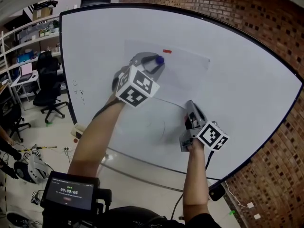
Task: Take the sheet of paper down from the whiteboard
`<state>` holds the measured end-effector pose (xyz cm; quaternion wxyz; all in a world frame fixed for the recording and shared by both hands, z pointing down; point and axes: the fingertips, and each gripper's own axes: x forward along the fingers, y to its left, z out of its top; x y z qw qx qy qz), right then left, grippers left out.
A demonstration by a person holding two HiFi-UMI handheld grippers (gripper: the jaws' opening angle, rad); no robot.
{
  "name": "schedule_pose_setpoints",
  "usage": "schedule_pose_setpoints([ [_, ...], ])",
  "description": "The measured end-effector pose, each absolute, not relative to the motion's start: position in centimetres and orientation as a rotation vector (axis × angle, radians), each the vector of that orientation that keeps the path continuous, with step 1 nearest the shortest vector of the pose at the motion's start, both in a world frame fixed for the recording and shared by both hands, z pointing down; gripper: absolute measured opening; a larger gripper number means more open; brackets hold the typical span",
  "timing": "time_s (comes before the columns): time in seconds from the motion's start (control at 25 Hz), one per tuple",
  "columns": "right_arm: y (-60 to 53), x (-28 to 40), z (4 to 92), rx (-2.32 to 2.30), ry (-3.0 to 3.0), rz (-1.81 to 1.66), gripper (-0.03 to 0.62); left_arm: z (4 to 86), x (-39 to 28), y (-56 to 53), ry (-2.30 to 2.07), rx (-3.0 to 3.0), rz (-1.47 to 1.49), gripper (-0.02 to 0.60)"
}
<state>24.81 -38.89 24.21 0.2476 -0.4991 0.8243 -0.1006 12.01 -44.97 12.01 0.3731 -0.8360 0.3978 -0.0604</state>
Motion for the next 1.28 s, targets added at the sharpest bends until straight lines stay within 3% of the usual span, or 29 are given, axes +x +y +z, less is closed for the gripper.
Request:
schedule_pose_setpoints([
  [0.4, -35.0, 21.8, 24.1, -1.604, 2.233, -0.075, 0.012, 13.5, 7.0, -40.9, 0.972, -2.317, 0.041, 0.123],
  [0.88, -24.1, 20.3, 30.4, -2.071, 2.113, 0.17, 0.012, 26.5, -1.4, -35.2, 1.138, -2.67, 0.448, 0.123],
  [1.28, -14.1, 19.2, 37.1, -2.314, 2.107, 0.218, 0.012, 33.4, -3.2, -23.8, 1.319, -2.705, 0.449, 0.123],
])
